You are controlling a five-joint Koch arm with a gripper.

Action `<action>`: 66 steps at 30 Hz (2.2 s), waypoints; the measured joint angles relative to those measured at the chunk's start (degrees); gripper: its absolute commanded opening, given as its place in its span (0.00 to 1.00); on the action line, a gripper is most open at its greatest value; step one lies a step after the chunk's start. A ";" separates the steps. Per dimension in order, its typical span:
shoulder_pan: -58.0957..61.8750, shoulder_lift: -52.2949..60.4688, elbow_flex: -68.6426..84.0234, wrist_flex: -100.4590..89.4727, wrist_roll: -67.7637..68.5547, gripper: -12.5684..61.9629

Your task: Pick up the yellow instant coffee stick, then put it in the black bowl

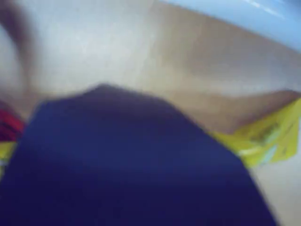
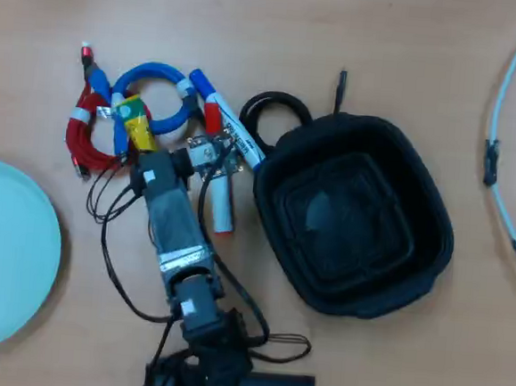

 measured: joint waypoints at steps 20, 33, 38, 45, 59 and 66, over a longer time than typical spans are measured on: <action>-0.18 -9.32 -6.86 -0.09 -7.82 0.65; -0.18 -10.63 -6.86 -0.09 -0.79 0.39; -0.70 -10.63 -6.68 0.00 -0.70 0.06; -1.49 -10.63 -4.13 0.35 -0.53 0.08; -3.60 -8.88 -4.13 3.87 9.05 0.08; -6.33 0.79 -4.13 5.80 14.68 0.08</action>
